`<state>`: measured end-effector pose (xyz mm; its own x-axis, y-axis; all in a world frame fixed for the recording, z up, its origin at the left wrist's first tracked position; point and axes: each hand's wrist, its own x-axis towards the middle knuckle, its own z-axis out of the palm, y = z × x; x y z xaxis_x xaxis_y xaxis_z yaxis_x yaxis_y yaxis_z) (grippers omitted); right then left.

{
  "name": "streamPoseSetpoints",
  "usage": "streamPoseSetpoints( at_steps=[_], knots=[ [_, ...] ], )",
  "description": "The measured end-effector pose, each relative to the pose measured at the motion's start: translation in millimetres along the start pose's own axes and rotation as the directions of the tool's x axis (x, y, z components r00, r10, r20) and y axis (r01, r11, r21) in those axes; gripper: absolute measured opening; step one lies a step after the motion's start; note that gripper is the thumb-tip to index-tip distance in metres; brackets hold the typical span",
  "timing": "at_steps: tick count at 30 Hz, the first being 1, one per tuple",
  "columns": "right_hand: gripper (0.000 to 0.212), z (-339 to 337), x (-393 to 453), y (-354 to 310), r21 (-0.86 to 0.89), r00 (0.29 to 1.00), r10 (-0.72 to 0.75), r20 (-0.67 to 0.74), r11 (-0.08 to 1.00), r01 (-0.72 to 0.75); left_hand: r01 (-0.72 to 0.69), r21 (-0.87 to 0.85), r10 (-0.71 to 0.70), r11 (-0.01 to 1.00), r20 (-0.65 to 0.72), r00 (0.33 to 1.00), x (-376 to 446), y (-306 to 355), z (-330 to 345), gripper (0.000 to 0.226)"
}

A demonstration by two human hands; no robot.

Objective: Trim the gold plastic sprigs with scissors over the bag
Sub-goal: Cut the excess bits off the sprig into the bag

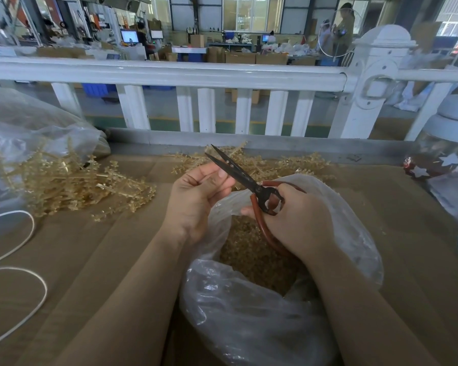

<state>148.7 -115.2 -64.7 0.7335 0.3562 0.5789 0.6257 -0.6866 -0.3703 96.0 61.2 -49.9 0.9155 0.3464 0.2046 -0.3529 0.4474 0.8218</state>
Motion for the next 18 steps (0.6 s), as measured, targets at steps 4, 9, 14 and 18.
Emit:
streamPoseSetpoints(
  at_steps=[4, 9, 14, 18],
  knots=[
    [0.085, -0.1, -1.5, -2.1, 0.044, 0.999, -0.025, -0.043, 0.999, 0.026, -0.025, 0.036, 0.024, 0.999, 0.019, 1.000, 0.0, -0.8, -0.7, 0.019],
    [0.076, -1.6, -0.9, -2.1, 0.017, 1.000, -0.004, -0.021, 1.000, 0.004, -0.058, 0.152, 0.048, 0.987, 0.067, 0.997, -0.3, -4.3, 1.3, 0.017],
    [0.070, -2.5, -1.5, -1.6, 0.039, 0.999, -0.018, -0.027, 0.999, 0.019, -0.080, 0.154, 0.067, 0.985, 0.088, 0.994, -0.5, -3.1, 1.9, 0.014],
    [0.068, -2.9, -0.7, -2.2, 0.062, 0.999, -0.028, -0.017, 0.998, 0.029, -0.115, 0.177, 0.098, 0.978, 0.101, 0.990, -1.7, -2.3, 4.1, 0.004]
  ],
)
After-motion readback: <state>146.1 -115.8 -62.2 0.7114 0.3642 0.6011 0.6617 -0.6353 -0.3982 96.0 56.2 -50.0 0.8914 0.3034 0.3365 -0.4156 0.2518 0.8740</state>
